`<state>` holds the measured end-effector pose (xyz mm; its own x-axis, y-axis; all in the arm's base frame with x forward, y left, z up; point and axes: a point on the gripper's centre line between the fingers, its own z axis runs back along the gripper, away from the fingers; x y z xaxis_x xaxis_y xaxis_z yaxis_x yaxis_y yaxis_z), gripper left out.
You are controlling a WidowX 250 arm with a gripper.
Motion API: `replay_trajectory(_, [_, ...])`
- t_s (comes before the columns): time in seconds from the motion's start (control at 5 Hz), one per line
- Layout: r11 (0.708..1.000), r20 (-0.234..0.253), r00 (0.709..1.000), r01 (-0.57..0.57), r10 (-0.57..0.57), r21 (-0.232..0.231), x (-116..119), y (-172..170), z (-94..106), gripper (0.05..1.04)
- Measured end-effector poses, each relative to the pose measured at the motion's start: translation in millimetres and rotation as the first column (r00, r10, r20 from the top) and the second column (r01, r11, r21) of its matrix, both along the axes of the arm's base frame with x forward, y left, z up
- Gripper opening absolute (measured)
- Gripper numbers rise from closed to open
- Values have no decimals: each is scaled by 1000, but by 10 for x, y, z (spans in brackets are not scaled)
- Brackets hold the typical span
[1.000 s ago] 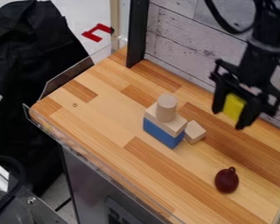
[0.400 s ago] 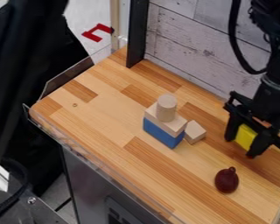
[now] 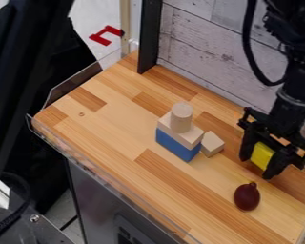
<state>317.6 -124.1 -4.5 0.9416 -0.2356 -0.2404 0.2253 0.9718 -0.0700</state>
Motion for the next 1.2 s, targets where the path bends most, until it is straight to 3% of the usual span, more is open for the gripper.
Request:
replay_trajectory(0.2, [999,-10,999,-40,40,-14,-35,65,-40,930])
replay_trajectory(0.4, [998,17,999,-51,51,-22,-80,91,75,1001])
replay_trajectory(0.6, [998,34,998,-55,56,-27,-75,84,165,1001])
replay_trajectory(1.0, [999,191,980,-52,54,-16,-88,104,968,1001])
replay_trajectory(1.2, [997,220,972,-83,80,1,-225,275,1140,1001])
